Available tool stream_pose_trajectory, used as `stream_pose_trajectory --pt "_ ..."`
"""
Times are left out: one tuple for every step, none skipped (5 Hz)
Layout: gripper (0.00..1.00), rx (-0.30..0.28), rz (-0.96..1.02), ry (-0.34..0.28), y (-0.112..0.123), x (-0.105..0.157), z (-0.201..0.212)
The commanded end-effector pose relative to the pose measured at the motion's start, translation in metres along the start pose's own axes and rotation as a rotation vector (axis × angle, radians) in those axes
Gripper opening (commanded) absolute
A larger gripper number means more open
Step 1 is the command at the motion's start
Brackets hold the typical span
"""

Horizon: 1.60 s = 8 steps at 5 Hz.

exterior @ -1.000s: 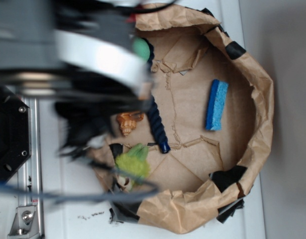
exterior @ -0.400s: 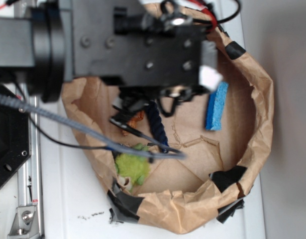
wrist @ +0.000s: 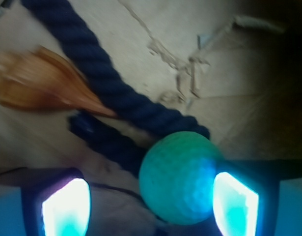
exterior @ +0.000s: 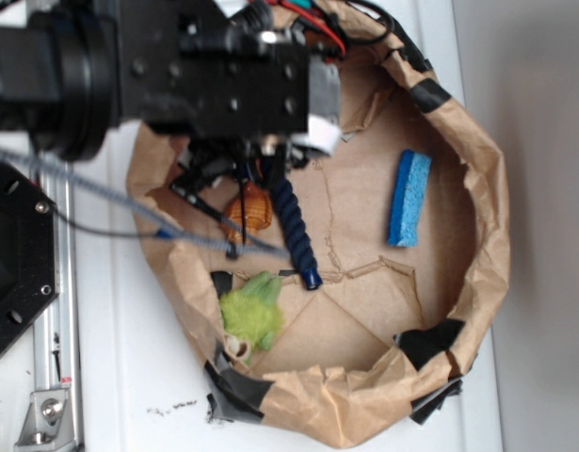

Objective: Grab the green ball.

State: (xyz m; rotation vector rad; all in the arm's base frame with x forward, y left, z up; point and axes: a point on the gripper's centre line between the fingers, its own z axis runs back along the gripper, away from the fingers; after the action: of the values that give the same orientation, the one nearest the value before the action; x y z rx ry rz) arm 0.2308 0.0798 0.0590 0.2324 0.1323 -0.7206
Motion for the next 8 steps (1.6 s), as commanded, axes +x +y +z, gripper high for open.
stream_pose_trajectory --pt "1.00 0.064 -0.069 -0.091 0.022 0.022 -0.015" --pt "0.00 0.041 -0.054 -0.134 0.029 0.020 -0.025" --pt "0.00 0.078 -0.061 -0.107 0.029 0.021 -0.017" --pt "0.00 0.024 -0.002 -0.164 0.025 0.024 0.011" --pt "0.00 0.031 0.060 -0.263 0.023 0.038 0.067" --pt "0.00 -0.034 0.202 -0.293 0.013 0.050 0.121" --pt "0.00 -0.177 0.266 -0.296 -0.002 0.062 0.138" --pt "0.00 -0.275 0.301 -0.244 -0.017 0.071 0.135"
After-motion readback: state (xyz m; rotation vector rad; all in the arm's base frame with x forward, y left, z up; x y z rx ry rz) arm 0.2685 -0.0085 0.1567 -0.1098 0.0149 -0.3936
